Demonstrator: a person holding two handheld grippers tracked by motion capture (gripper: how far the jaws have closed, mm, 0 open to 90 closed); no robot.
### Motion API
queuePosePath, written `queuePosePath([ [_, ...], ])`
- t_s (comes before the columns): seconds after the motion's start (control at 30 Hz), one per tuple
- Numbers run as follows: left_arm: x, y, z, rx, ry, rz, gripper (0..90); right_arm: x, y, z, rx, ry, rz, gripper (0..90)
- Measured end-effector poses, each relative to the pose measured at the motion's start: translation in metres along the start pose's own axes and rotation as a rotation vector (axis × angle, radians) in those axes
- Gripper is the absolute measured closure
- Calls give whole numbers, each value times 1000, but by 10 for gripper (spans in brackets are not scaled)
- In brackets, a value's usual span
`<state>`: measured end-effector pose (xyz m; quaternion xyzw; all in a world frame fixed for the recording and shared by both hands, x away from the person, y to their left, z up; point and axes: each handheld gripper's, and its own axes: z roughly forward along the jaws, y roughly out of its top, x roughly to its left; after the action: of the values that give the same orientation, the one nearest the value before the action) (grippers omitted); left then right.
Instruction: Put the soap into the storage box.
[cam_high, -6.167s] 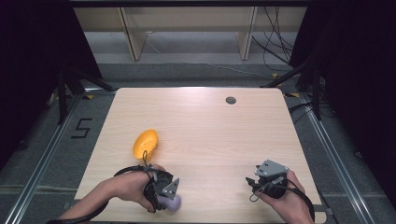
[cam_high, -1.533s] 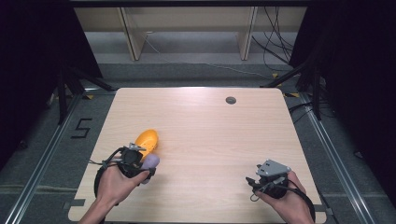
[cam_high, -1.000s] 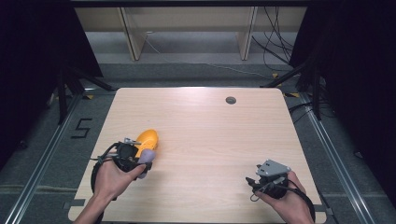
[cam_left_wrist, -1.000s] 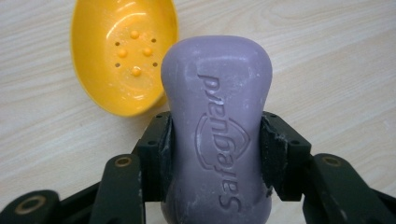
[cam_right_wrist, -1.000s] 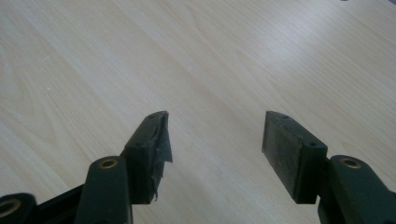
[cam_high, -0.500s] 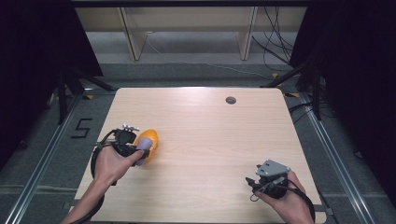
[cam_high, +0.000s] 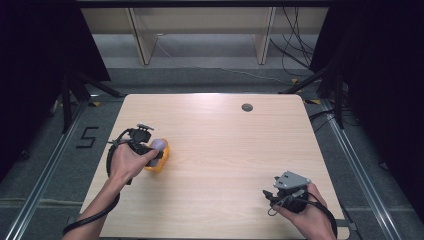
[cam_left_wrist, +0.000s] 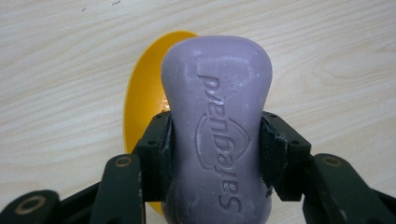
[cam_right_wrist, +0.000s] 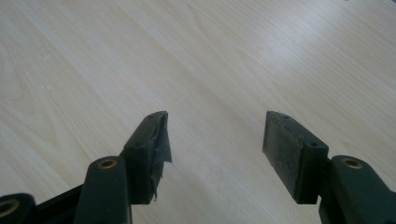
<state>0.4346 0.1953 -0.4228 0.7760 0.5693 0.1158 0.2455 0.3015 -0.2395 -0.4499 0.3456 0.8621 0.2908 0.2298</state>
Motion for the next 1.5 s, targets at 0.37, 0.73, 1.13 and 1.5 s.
queuePosePath([
  [0.37, 7, 9, 18, 58, 18, -5, 489, 0, 0, 0, 1, 2, 0, 411],
  [0.73, 11, 8, 31, 59, 33, -54, 489, 0, 0, 0, 0, -3, -6, 410],
  [1.13, 15, 10, 39, 80, 36, -44, 489, 0, 0, 0, 0, -4, -15, 409],
  [1.5, 19, 9, 42, 100, 53, -56, 489, 1, 0, 0, 7, 1, -7, 408],
])
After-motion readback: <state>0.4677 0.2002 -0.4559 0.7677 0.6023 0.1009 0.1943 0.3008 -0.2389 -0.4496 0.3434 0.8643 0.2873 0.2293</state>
